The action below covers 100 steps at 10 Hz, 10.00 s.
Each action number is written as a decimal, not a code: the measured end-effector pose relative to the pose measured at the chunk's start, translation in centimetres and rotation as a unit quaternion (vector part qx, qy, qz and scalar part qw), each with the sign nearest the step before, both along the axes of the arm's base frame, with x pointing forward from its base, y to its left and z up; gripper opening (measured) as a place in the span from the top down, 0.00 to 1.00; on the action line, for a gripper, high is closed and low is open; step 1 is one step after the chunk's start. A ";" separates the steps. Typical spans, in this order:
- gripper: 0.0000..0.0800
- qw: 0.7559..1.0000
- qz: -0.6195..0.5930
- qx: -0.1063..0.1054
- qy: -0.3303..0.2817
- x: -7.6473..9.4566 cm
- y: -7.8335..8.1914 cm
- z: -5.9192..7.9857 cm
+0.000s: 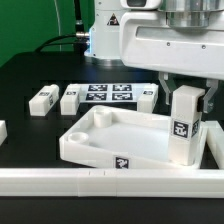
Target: Assemble desk
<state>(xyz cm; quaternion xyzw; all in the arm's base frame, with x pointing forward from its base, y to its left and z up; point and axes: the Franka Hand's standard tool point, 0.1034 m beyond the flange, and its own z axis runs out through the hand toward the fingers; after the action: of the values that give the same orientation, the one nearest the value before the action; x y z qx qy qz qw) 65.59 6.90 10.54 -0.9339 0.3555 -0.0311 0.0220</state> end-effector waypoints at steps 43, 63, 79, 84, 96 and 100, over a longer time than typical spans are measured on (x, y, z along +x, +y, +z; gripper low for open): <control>0.19 0.922 0.244 0.122 0.274 -19.7 -4.8 -5.4; 0.64 0.852 0.236 0.184 0.428 -22.3 -2.8 -9.8; 0.64 0.925 0.271 0.120 0.239 -11.2 -6.7 2.7; 0.64 0.959 0.271 0.043 0.075 -9.6 -6.8 2.6; 0.64 0.942 0.260 -0.101 -0.185 -3.8 -10.0 5.7; 0.64 0.934 0.289 -0.117 -0.177 -3.8 -11.8 5.2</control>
Offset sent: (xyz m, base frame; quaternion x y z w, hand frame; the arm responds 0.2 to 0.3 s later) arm -0.0466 0.0121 0.0301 -0.0205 -0.0302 -0.0734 0.9966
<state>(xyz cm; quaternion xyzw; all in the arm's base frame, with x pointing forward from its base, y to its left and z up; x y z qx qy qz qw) 61.76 -4.87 15.71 -0.9717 0.0541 -0.2291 -0.0171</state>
